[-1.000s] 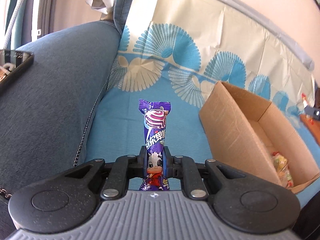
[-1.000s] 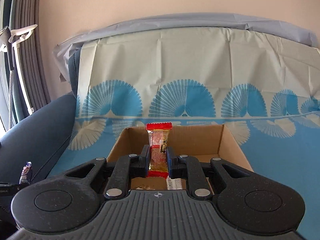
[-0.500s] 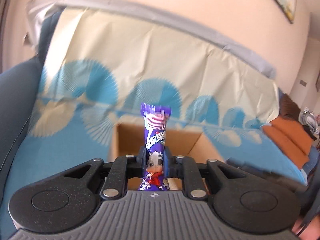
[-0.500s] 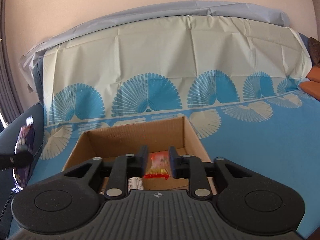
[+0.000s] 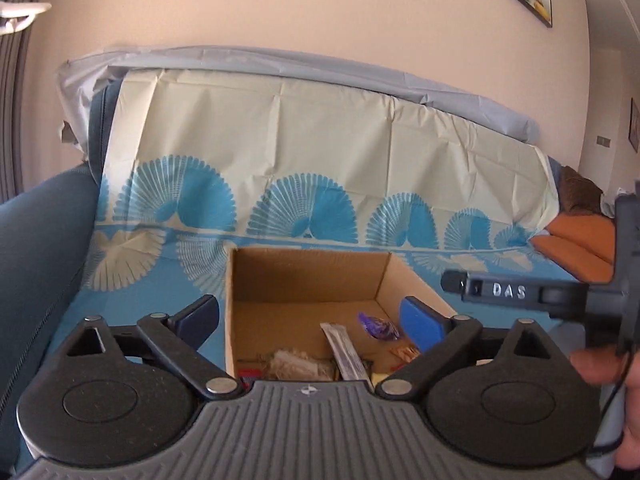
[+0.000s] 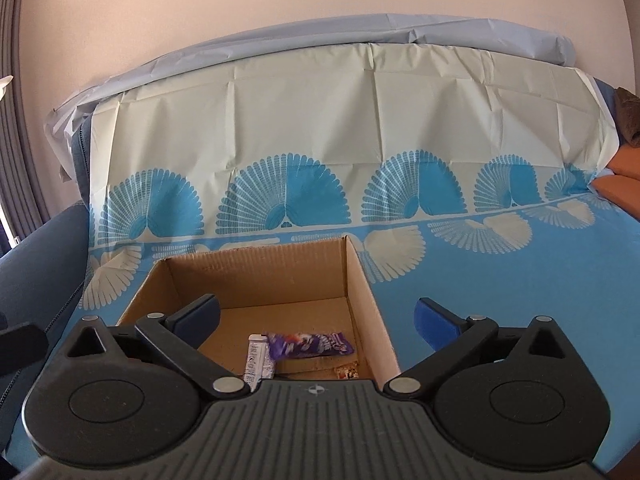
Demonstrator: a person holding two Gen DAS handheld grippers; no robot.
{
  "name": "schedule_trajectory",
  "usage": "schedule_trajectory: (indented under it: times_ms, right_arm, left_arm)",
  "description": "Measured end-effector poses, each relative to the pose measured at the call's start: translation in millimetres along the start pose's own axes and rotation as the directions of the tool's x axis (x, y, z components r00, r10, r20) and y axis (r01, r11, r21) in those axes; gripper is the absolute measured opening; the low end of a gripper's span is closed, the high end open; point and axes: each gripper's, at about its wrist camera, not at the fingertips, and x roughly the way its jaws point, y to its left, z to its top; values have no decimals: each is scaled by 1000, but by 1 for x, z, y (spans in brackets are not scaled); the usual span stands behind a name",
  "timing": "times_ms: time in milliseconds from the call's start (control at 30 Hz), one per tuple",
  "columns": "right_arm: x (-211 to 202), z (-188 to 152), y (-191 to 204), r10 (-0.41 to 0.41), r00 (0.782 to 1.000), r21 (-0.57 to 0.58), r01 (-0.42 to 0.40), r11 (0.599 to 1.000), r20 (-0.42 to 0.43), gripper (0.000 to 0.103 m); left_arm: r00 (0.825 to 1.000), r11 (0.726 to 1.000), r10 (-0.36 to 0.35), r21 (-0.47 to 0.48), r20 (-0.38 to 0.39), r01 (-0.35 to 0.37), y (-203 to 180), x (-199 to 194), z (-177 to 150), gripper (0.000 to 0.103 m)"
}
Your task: Organize snacks
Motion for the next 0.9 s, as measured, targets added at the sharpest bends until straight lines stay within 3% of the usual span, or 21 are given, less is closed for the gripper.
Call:
schedule_trajectory:
  times_ms: [100,233,367,500,633,900]
  right_arm:
    - [-13,-5,1,-37,999,-34,38,999,13,102]
    - [-34,-24,-7,-89,996,8,89,996,-2,102]
    - [-55,-56,-18,-77,992,115,88,989,-101,102]
    - [-70,-75,-12,-71,990,125,86,988,-121,102]
    - [-81,-74,-5,-54,994,103,63,993,-91,102]
    - [-73,-76,-5,-50,991,121,64,991,-122,102]
  left_arm:
    - [998,997,54,-55,-22,-55,0,-10,-11,102]
    - [992,996,50,-73,-113,-59,-2,-12,-12,102]
    - [968,994,62,-76,-242,-83,0,-4,-19,103]
    - [946,990,97,-66,-309,-123,-3,-5,-33,103]
    - [941,993,93,-44,-324,-113,-10,-14,-42,103]
    - [940,991,132,7,-313,-137,-10,-31,-52,103]
